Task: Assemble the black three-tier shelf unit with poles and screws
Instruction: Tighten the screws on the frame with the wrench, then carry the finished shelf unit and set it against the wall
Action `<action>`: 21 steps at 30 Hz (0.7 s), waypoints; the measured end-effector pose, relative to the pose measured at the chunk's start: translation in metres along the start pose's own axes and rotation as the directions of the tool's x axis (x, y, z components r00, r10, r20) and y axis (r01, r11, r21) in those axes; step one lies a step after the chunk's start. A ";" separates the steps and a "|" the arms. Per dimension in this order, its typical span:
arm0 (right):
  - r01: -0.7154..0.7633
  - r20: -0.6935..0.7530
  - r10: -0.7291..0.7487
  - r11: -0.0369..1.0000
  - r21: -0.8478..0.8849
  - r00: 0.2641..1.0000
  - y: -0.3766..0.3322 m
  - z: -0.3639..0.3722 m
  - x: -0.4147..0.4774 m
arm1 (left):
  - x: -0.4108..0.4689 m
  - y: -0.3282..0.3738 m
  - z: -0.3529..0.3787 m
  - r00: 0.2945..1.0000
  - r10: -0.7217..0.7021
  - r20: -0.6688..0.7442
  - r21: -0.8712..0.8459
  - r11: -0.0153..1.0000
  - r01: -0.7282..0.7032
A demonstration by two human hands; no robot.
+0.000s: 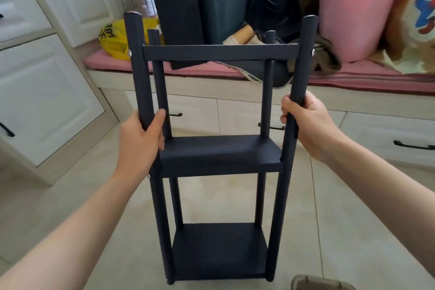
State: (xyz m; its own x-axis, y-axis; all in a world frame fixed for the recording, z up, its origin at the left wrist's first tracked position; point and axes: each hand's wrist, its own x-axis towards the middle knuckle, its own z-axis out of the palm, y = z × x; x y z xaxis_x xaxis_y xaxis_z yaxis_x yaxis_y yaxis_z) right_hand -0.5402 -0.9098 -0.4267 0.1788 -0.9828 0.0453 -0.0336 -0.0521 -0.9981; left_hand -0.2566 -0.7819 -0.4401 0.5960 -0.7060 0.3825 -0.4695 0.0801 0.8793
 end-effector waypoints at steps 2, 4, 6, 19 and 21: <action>0.019 0.004 -0.019 1.000 -0.014 1.000 -0.001 0.005 0.019 | 0.016 -0.005 0.010 0.999 -0.026 -0.029 0.011 1.000 0.026; 0.032 0.013 -0.032 0.999 -0.029 0.999 -0.009 0.009 0.032 | 0.031 -0.004 0.016 0.997 -0.056 -0.047 0.019 0.998 0.057; 0.031 0.015 -0.030 0.999 -0.045 0.999 -0.024 0.011 0.041 | 0.043 0.004 0.018 0.995 -0.082 -0.051 0.041 0.996 0.085; -0.142 0.050 0.143 0.990 -0.022 0.989 -0.239 -0.007 0.053 | 0.138 0.189 -0.029 0.979 -0.204 0.021 0.005 0.979 0.204; -0.159 0.043 0.160 0.987 -0.026 0.986 -0.282 -0.011 0.050 | 0.155 0.223 -0.042 0.982 -0.182 0.046 0.015 0.983 0.182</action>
State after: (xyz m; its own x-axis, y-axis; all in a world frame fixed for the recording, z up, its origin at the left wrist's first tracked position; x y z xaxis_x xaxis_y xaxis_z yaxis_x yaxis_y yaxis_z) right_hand -0.5329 -0.9459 -0.1424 0.2135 -0.9699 -0.1171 -0.0871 0.1004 -0.9911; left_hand -0.2411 -0.8436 -0.1729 0.6409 -0.7404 0.2025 -0.3633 -0.0601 0.9297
